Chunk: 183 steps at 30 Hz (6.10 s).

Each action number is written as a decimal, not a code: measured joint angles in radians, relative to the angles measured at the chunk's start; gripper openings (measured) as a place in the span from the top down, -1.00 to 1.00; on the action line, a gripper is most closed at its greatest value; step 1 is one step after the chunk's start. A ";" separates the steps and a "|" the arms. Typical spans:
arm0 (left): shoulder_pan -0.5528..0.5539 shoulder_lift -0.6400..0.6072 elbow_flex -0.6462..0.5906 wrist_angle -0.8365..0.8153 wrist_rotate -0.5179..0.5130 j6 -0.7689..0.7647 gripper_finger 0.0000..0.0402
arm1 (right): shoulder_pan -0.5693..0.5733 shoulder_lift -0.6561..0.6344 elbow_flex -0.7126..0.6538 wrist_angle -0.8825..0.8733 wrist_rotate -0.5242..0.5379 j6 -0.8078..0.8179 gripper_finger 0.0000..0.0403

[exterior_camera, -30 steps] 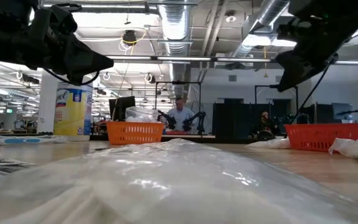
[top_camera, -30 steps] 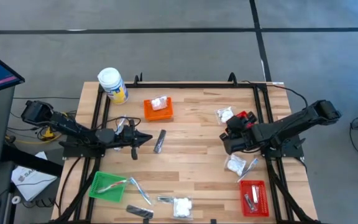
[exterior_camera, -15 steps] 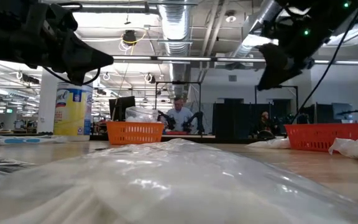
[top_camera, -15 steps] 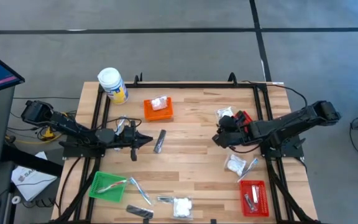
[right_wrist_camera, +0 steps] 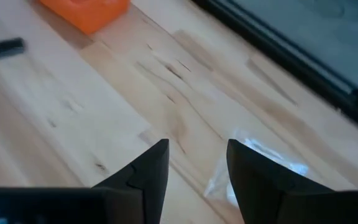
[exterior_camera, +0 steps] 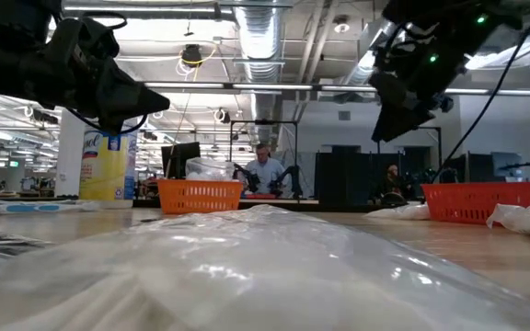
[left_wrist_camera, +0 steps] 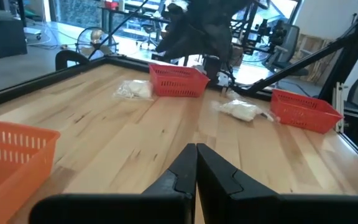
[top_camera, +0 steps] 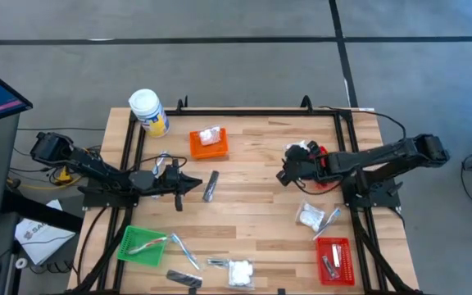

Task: Pick & Place Travel size toiletries
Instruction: Put the white cotton pack into the orange basket

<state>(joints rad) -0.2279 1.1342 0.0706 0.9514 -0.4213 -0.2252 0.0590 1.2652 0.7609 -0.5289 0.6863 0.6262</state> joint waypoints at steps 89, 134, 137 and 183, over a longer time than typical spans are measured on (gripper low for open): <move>-0.008 0.000 0.002 0.000 0.004 -0.053 0.99 | 0.349 0.475 0.224 -0.464 -0.761 0.131 1.00; -0.008 0.001 0.009 -0.009 0.011 -0.060 0.99 | 0.015 0.572 0.279 0.192 -0.437 -0.208 1.00; -0.007 0.001 0.009 -0.009 0.011 -0.060 0.99 | 0.039 0.564 0.278 0.249 -0.479 -0.259 1.00; -0.008 0.001 0.008 -0.007 0.054 -0.079 0.99 | 0.239 0.568 0.281 -0.027 -0.563 -0.107 1.00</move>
<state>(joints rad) -0.2356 1.1347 0.0788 0.9440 -0.3678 -0.3046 0.2976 1.8328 1.0420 -0.5562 0.1236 0.5193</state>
